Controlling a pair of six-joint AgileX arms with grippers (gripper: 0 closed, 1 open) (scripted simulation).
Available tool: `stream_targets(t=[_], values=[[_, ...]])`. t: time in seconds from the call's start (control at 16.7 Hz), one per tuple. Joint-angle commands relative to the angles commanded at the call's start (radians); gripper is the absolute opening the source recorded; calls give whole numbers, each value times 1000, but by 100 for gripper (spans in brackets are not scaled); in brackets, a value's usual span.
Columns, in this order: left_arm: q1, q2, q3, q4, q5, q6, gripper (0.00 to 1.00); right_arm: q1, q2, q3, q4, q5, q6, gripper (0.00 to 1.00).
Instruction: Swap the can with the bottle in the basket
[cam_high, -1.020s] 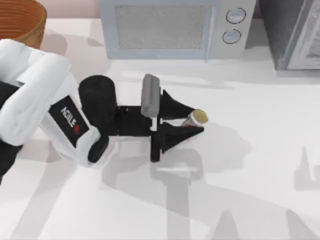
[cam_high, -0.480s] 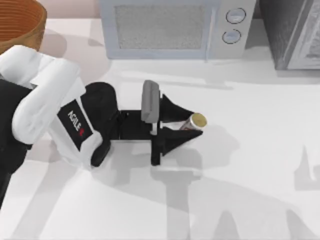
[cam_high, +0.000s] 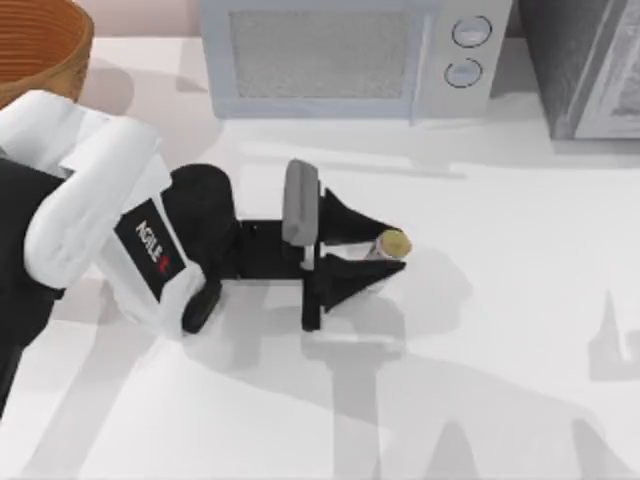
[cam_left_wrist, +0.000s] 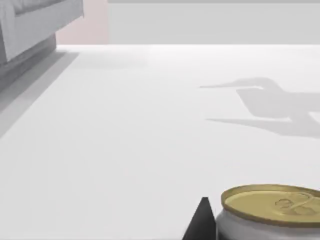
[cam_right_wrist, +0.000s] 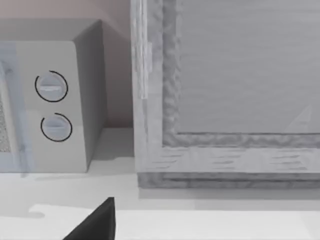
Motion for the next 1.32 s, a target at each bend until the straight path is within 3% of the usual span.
stream_targets(t=[0.36,1.02,1.32], values=[[0,0,0,0,0,0,98,0,0,0,0,0,0,100],[4,-10,-9,-10,-8,-3,100,0,0,0,0,0,0,100],[79,-217,-133,-172,-141,-21,100,0,0,0,0,0,0,100]])
